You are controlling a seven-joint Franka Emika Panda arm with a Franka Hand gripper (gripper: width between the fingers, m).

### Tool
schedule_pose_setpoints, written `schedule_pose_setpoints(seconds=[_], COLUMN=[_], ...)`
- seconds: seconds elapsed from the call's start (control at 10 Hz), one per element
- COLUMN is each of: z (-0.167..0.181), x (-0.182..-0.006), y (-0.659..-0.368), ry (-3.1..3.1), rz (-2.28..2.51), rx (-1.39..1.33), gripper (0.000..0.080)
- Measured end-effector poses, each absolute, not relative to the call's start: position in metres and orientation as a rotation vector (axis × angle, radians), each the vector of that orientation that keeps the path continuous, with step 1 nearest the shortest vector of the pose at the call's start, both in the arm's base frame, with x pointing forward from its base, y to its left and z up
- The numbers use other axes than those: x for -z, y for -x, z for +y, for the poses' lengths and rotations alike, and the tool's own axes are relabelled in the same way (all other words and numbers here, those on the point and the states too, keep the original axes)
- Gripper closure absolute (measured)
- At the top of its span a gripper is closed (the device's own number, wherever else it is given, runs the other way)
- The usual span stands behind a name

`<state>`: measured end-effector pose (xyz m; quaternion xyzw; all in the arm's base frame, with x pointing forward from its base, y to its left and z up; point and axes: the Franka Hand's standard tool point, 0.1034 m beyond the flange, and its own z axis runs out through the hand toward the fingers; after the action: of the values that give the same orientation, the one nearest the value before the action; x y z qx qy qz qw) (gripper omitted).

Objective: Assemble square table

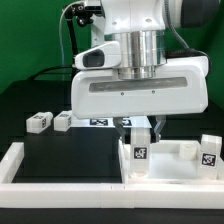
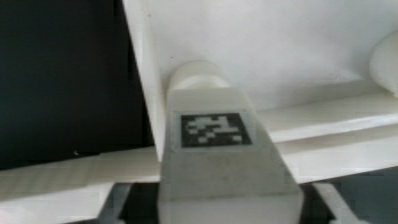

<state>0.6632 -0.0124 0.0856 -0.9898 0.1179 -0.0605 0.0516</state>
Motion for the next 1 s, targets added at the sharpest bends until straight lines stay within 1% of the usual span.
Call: schedule_pose_setpoints(seconds=[0.2,0.5,0.8,1.0], z=[-0.0141,-0.0184,-0.0142,-0.0147], x=[-0.0852,-0.0825,-0.0815,-0.0816], y=[-0.663,-0.6627,-0.6628,-0.6626], ry=[2.97,2.7,2.319,2.244], rz=[0.584,1.278,1.784,1.878], rx=[0.171,0.12,0.054,0.043], gripper=[0.0505,0.0506,0.0505,0.0505])
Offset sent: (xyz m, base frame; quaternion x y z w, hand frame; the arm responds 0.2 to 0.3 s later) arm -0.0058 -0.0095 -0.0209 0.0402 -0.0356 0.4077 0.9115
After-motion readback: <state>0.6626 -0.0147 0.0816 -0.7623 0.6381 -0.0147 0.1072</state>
